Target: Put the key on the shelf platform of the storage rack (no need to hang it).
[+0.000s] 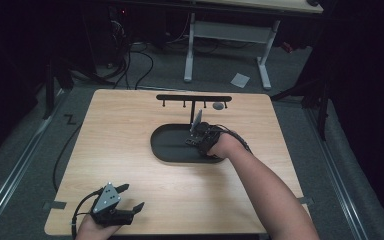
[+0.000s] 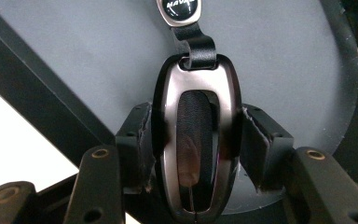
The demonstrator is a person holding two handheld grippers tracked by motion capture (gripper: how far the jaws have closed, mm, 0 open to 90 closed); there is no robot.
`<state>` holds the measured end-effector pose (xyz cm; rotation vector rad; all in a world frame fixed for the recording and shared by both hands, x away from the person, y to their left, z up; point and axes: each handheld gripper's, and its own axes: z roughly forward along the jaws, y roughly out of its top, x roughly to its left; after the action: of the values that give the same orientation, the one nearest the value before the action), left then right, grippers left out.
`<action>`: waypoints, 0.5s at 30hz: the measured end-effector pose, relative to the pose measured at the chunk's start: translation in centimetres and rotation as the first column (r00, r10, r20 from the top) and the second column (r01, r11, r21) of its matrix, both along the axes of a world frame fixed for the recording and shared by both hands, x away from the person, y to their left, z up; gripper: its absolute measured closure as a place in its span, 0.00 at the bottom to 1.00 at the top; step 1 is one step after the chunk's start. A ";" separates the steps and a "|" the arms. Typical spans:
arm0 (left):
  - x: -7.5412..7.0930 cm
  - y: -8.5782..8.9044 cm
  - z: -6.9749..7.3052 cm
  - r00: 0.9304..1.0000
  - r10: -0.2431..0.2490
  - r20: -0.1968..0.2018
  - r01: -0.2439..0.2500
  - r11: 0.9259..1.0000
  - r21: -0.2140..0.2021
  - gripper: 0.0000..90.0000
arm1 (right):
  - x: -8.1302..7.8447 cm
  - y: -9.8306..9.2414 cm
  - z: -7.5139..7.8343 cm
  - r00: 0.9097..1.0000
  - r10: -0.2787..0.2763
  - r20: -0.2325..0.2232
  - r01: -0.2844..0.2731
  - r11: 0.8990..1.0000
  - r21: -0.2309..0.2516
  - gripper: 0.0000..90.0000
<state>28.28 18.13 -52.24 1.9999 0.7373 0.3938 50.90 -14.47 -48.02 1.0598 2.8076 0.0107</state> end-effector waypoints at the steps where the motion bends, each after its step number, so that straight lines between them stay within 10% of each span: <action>1: 0.0 0.0 0.0 1.000 0.000 0.000 0.000 1.000 0.000 0.21 | 0.0 0.0 -0.1 1.000 0.002 0.002 -0.002 1.000 0.000 0.54; 15: 0.0 0.1 -0.1 1.000 0.004 0.001 -0.004 1.000 0.001 0.21 | 0.2 0.0 -0.4 1.000 -0.018 -0.002 0.018 1.000 0.016 0.49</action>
<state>28.28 18.18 -52.30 1.9990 0.7408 0.3977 51.06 -14.46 -48.46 1.0883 2.8041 0.0298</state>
